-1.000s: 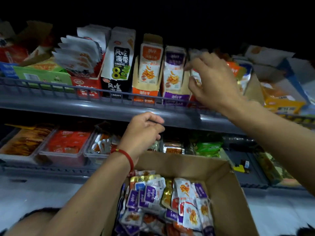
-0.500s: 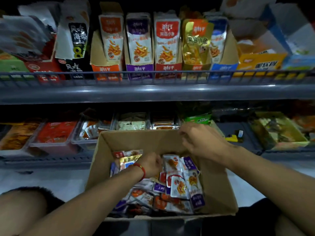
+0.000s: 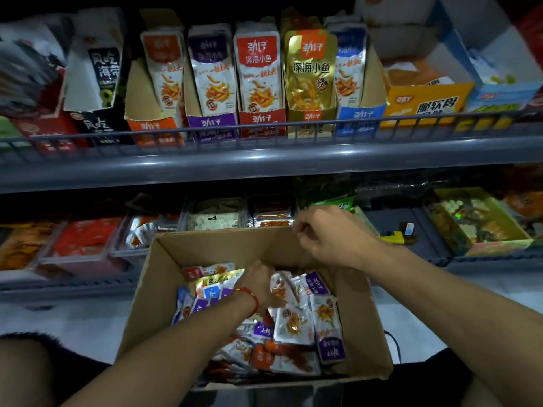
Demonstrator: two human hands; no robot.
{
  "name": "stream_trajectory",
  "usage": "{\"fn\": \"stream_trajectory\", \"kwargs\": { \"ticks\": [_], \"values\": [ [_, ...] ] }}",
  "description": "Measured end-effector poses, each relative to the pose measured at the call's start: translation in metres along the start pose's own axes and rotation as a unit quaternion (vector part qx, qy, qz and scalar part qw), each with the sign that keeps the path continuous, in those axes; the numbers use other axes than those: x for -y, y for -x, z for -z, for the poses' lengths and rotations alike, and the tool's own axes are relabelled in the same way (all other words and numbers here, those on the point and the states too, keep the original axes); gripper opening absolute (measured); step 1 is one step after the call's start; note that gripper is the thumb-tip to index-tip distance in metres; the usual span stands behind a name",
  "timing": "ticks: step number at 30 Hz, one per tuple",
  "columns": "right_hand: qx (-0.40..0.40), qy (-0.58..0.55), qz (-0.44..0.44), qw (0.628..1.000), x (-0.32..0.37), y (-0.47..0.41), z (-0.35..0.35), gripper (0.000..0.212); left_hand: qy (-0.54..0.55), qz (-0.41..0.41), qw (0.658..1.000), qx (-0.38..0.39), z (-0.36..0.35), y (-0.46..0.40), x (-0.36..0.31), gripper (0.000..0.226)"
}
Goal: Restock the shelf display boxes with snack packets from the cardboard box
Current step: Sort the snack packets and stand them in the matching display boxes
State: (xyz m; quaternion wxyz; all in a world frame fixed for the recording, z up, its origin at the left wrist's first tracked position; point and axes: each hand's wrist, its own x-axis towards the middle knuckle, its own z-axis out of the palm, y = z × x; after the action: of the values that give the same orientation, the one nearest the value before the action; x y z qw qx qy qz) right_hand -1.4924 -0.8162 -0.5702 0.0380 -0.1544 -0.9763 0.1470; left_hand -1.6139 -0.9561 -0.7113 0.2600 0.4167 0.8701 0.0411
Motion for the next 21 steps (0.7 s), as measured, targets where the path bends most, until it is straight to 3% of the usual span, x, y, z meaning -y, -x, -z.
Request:
{"fn": "stream_trajectory", "kwargs": {
  "ticks": [3,5,7,10,12,15,17,21],
  "values": [
    [0.022,0.009,-0.009,1.000,0.000,-0.003,-0.003,0.015,0.203,0.050,0.978,0.016,0.019,0.017,0.009,0.021],
    [0.051,0.003,-0.014,0.999,0.000,-0.005,-0.006,0.014,0.347,0.065,0.935,0.046,0.039,0.034,0.012,0.017],
    [0.090,-0.034,-0.021,0.995,0.000,-0.006,-0.007,0.012,0.417,0.067,0.904,0.059,0.066,0.054,0.015,0.018],
    [0.166,-0.097,-0.046,0.980,0.002,-0.003,-0.007,0.023,0.532,0.040,0.845,0.031,0.105,0.079,0.017,0.029],
    [0.184,-0.209,-0.086,0.957,0.007,0.000,-0.006,0.025,0.609,0.029,0.793,0.008,0.122,0.093,0.016,0.032],
    [0.099,-0.463,-0.164,0.865,0.021,0.005,0.002,0.020,0.688,0.019,0.725,-0.020,0.133,0.104,0.014,0.038],
    [0.027,-0.510,-0.172,0.842,0.027,0.007,0.009,0.015,0.728,0.021,0.684,-0.028,0.137,0.105,0.014,0.047],
    [-0.029,-0.550,-0.166,0.818,0.032,0.012,0.020,0.017,0.737,0.008,0.674,-0.044,0.142,0.107,0.020,0.041]
  ]
}}
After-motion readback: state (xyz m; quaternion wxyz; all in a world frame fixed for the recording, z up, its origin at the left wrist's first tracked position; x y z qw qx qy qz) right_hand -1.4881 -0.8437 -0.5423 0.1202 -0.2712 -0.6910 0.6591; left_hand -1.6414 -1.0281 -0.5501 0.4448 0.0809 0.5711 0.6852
